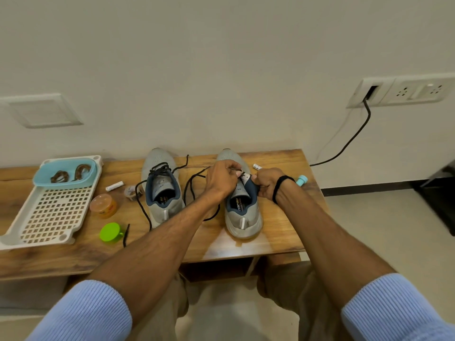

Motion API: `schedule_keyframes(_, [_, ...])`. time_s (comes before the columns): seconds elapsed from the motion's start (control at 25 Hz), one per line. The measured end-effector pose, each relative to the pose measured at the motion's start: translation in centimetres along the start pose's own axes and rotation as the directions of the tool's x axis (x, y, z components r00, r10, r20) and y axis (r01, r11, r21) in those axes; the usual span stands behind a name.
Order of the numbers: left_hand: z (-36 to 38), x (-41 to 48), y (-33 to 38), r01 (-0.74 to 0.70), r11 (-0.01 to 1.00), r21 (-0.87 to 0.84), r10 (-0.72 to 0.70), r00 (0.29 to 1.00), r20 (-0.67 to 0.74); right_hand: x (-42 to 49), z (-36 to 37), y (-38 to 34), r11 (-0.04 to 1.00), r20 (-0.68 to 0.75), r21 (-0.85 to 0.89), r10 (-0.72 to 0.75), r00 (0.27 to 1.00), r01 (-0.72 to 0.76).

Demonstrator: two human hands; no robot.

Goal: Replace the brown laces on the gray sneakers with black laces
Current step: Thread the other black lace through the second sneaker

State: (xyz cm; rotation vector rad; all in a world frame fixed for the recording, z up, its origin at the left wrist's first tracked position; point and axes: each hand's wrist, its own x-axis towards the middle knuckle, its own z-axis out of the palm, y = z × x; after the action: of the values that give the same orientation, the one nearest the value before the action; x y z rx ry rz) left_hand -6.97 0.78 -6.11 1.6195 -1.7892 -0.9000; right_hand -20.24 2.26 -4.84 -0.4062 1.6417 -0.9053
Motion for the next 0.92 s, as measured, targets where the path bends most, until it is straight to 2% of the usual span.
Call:
schedule_keyframes(0.24, [0.4,-0.1,0.6,0.046,0.998,-0.045,-0.047,0.999,-0.022,-0.2,0.0,-0.1,1.0,0.001,0.007,0.0,1.0,0.0])
schedule_keyframes(0.44, [1.2,0.1,0.6,0.024,0.999,-0.042,-0.026,0.999,-0.046,0.4,0.1,0.0,0.999,-0.031,-0.029,-0.017,0.999,0.016])
schedule_keyframes(0.56, [1.4,-0.2,0.6,-0.059,0.998,0.01,0.059,0.997,-0.041,0.9,0.1,0.1,0.996,-0.049,-0.069,-0.052,0.997,0.048])
schedule_keyframes(0.76, [2.0,-0.9,1.3,-0.248,0.926,0.285,0.273,0.961,-0.05,1.6,0.2,0.5,0.962,-0.068,-0.228,-0.167,0.984,0.147])
schedule_keyframes(0.84, [2.5,-1.1,1.4,-0.285,0.904,0.319,0.311,0.95,-0.031,1.8,0.2,0.7,0.914,-0.079,-0.348,-0.251,0.965,0.209])
schedule_keyframes(0.92, [2.8,-1.0,1.4,-0.266,0.916,0.298,0.29,0.956,-0.037,1.7,0.2,0.9,0.857,-0.074,-0.442,-0.329,0.941,0.264])
